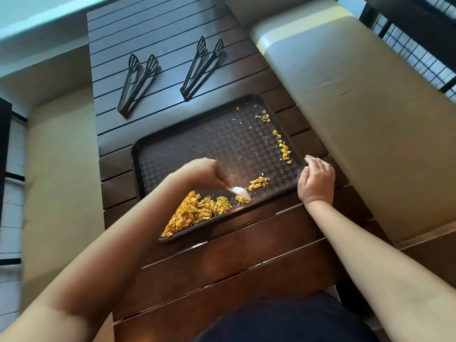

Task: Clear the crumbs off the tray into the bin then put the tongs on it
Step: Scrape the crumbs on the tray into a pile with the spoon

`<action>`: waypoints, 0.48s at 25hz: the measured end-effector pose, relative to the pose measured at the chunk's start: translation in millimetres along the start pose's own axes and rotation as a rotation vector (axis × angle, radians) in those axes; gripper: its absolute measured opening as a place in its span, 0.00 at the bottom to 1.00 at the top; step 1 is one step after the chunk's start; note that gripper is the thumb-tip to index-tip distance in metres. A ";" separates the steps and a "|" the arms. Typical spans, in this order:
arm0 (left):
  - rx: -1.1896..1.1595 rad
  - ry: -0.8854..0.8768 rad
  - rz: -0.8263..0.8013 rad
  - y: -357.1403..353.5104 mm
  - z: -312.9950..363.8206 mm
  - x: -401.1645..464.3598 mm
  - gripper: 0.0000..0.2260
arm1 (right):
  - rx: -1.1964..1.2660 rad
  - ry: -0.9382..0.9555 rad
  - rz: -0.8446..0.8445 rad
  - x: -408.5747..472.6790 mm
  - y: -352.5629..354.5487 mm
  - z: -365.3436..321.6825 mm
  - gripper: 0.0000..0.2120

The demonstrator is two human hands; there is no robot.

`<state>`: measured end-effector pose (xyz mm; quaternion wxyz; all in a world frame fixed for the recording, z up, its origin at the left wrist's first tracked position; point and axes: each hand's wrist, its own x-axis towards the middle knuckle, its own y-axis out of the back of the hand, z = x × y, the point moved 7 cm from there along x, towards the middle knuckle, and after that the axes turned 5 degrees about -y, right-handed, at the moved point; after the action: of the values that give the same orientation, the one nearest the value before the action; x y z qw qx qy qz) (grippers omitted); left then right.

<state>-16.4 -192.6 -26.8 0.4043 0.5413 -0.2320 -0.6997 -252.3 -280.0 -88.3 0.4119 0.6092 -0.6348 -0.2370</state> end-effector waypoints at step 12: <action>-0.565 0.077 0.129 -16.9 5.1 23.9 0.10 | -0.005 -0.019 -0.022 -0.2 -1.7 1.3 0.23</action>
<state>-28.7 -203.2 -51.8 0.5912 0.4178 -0.0464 -0.6884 -252.4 -280.3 -90.4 0.4048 0.6129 -0.6314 -0.2487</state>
